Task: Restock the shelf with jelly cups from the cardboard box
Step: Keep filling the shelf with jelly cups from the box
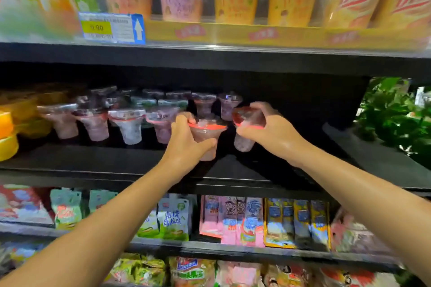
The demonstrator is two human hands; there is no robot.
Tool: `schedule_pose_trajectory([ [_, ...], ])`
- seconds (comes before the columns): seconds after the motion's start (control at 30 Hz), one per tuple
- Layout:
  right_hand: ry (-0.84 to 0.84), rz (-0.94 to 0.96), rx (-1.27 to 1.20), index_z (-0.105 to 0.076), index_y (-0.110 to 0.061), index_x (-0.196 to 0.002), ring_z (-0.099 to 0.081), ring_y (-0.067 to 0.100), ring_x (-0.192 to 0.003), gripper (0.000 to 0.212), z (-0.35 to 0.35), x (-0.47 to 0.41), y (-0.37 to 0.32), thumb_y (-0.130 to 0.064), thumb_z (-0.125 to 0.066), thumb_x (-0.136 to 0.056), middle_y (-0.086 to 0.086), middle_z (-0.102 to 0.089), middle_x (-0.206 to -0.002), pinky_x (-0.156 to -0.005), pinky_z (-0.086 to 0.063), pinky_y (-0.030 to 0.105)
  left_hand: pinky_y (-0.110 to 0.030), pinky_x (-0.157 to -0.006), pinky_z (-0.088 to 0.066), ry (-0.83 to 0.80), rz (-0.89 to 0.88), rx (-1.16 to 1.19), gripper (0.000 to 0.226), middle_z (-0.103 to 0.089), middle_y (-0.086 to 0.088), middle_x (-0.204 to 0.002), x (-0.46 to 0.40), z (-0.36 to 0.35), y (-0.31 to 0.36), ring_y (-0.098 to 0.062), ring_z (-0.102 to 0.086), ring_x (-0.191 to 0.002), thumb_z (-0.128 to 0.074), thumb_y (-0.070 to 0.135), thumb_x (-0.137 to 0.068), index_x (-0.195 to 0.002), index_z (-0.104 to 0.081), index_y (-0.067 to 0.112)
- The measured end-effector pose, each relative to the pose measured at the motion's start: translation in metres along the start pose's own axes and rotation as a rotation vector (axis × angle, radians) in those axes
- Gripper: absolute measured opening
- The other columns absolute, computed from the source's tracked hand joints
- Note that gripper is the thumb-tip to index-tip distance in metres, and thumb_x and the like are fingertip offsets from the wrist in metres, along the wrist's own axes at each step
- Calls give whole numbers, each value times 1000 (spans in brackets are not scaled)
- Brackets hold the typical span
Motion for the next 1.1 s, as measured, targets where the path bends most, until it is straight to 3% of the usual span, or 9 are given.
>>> schedule_pose_trajectory([
  [0.1,-13,-8,63,-44,-32,-140,-53,10,-105,67,-5,-13,4,-46,-75,-82,-10,-54,-116,-81,-40,24,-13,-68,-44,-20,14,-41,47,-56,-11,-112,-17,-8,-17,-18,-58,-101,-81,18,-81,-112,-47,10],
  [0.23,-62,-26,146,-43,-32,-144,-52,10,-105,69,-16,-21,12,-50,-72,-84,-7,-56,-126,-83,-39,24,-12,-54,-41,-51,-9,-58,44,-62,-1,-82,-28,-15,-27,2,-56,-66,-80,14,-80,-112,-51,5],
  [0.4,-110,-57,170,-40,-33,-149,-54,17,-120,74,-13,-29,19,-50,-73,-84,-2,-54,-139,-92,-41,25,-8,-60,-41,29,-24,-105,54,-58,-17,-104,-34,-17,-31,-22,-58,-85,-75,3,-75,-105,-34,21],
  [0.57,-155,-63,229,-38,-33,-149,-54,20,-121,75,-11,-35,21,-48,-74,-85,0,-52,-141,-94,-44,28,-6,-66,-39,35,-17,-124,61,-54,-19,-111,-33,-20,-32,-24,-57,-93,-76,4,-71,-94,-30,38],
  [0.67,-165,-62,227,-36,-35,-149,-52,22,-121,75,-13,-37,24,-49,-72,-85,2,-48,-142,-93,-42,29,-6,-62,-40,48,-21,-123,54,-58,-15,-101,-26,-20,-23,-8,-57,-78,-76,0,-75,-101,-35,22],
  [0.73,-160,-58,192,-31,-36,-151,-51,22,-123,81,-14,-35,27,-49,-74,-84,3,-43,-144,-95,-41,29,-7,-55,-39,19,-9,-115,45,-57,-3,-78,-21,-20,-18,5,-56,-61,-78,2,-79,-100,-39,11],
  [0.8,-107,-54,125,-27,-36,-151,-50,23,-123,89,-16,-35,33,-46,-79,-79,4,-40,-145,-98,-42,31,-8,-49,-36,-1,10,-130,43,-49,5,-67,-16,-19,-12,5,-52,-51,-81,11,-81,-99,-43,7],
  [0.97,10,-54,11,-20,-32,-151,-47,28,-127,102,-17,-31,42,-37,-86,-73,9,-34,-146,-100,-47,41,-2,-70,-37,1,14,-117,62,-47,4,-108,-9,-11,-3,-7,-50,-91,-85,27,-77,-117,-38,20],
  [1.1,109,-42,-75,-28,-24,-144,-50,18,-109,74,-8,-15,56,-27,-75,-86,4,-37,-135,-67,-40,19,-16,-89,-37,-3,-44,-155,58,-32,2,-122,9,-1,-2,-4,-43,-105,-78,20,-84,-116,-30,28],
])
Point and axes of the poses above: each hand's wrist, its own x-axis away from the middle knuckle, its own z-axis out of the back of the hand, y = z × x, the point moved 3 cm from there along -x, towards the middle knuckle
